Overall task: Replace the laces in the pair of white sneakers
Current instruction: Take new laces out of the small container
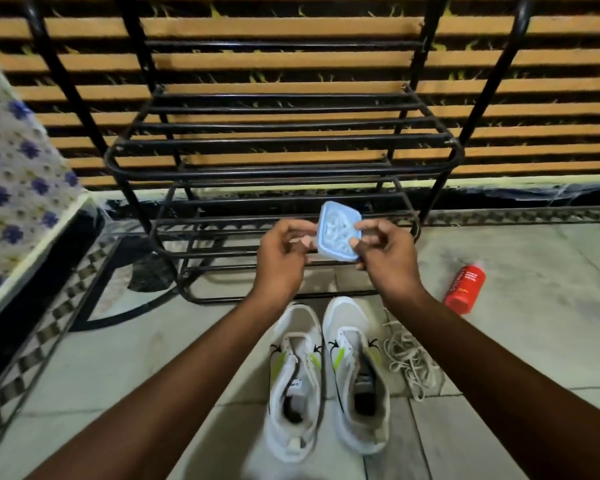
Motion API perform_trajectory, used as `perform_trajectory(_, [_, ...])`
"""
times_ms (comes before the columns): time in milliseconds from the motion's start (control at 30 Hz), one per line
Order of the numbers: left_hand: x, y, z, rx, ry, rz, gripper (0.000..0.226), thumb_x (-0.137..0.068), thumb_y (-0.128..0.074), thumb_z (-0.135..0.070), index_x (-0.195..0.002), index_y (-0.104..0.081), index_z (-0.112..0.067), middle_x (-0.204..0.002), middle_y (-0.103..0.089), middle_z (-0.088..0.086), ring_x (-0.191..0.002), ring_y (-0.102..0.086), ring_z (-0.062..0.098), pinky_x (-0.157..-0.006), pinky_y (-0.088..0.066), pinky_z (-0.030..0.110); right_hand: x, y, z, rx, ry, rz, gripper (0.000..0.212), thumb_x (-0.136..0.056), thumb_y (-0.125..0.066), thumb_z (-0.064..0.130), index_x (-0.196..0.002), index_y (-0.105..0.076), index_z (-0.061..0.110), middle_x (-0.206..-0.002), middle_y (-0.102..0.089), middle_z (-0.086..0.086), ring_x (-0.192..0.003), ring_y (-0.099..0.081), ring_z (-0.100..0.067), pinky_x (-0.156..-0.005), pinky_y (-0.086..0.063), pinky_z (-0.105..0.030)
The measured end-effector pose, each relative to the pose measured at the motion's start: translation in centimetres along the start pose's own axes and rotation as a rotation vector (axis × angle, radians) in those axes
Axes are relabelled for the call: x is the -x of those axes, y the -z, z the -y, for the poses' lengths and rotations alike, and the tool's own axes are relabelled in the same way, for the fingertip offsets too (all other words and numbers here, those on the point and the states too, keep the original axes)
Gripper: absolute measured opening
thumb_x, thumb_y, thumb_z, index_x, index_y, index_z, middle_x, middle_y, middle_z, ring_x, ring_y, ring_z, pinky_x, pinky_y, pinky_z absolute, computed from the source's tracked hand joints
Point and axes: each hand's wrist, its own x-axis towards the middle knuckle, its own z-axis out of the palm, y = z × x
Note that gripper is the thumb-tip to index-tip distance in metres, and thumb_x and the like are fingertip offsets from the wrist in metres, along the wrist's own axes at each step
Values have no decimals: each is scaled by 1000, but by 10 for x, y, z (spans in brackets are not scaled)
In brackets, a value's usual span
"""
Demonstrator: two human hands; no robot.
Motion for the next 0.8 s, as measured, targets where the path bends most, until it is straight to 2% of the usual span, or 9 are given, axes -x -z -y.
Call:
perform_trajectory(133, [26, 13, -8, 209, 196, -124, 11, -100, -56, 2, -106, -62, -6, -104, -69, 15, -90, -70, 25, -68, -56, 35, 33, -7, 5, 9, -46, 72, 27, -88, -70, -3, -108, -59, 13, -73, -70, -8, -56, -68, -16, -52, -54, -32])
perform_trajectory(200, [38, 19, -12, 247, 284, -77, 11, -104, -53, -5, -111, -60, -9, -112, -69, 16, -91, -70, 25, -64, -58, 34, 46, -8, 7, -15, -82, 126, 34, -86, -72, -2, -113, -57, 11, -65, -68, -3, -49, -65, -16, -49, -53, -30])
perform_trajectory(300, [54, 27, -15, 342, 402, 38, 14, -105, -49, -13, -114, -59, -17, -115, -72, 15, -89, -69, 26, -58, -55, 31, 60, -11, 7, 17, -93, 192, 36, -87, -73, 1, -119, -57, 8, -66, -68, -6, -49, -65, -18, -49, -56, -32])
perform_trajectory(400, [66, 31, -13, 400, 432, 79, 16, -104, -46, -18, -114, -59, -23, -105, -72, 11, -81, -67, 29, -61, -49, 28, 66, -13, 4, 205, 71, 218, 29, -89, -73, 10, -117, -68, 14, -65, -68, 8, -64, -69, -11, -68, -62, -39])
perform_trajectory(467, [71, 31, -10, 434, 451, 92, 20, -104, -44, -19, -119, -58, -22, -106, -71, 11, -84, -66, 31, -62, -46, 30, 67, -12, 4, 252, 144, 247, 27, -88, -73, 12, -115, -73, 17, -68, -68, 8, -70, -69, -11, -78, -62, -41])
perform_trajectory(533, [75, 31, -8, 432, 452, 124, 25, -103, -43, -20, -125, -57, -20, -111, -70, 12, -90, -65, 32, -65, -44, 33, 67, -8, 3, 233, 165, 275, 26, -87, -75, 12, -112, -75, 17, -74, -70, 2, -73, -69, -16, -80, -61, -43])
perform_trajectory(633, [81, 28, -6, 397, 445, 167, 28, -101, -42, -21, -125, -58, -22, -109, -72, 7, -93, -66, 29, -68, -44, 35, 67, -3, 0, 167, 155, 310, 31, -80, -80, 7, -109, -76, 14, -86, -74, 2, -80, -70, -20, -81, -61, -45])
perform_trajectory(733, [88, 25, -8, 356, 451, 206, 30, -99, -42, -20, -121, -58, -31, -100, -73, 0, -84, -67, 23, -60, -45, 29, 67, 5, -3, 158, 144, 344, 44, -73, -85, 4, -115, -73, 9, -101, -76, -5, -92, -71, -25, -85, -60, -39])
perform_trajectory(800, [94, 25, -9, 303, 455, 211, 27, -97, -43, -21, -116, -59, -32, -95, -73, -1, -79, -66, 21, -56, -44, 27, 70, 8, -3, 122, 112, 381, 44, -71, -86, 1, -113, -73, 7, -99, -76, -9, -86, -72, -25, -79, -62, -35])
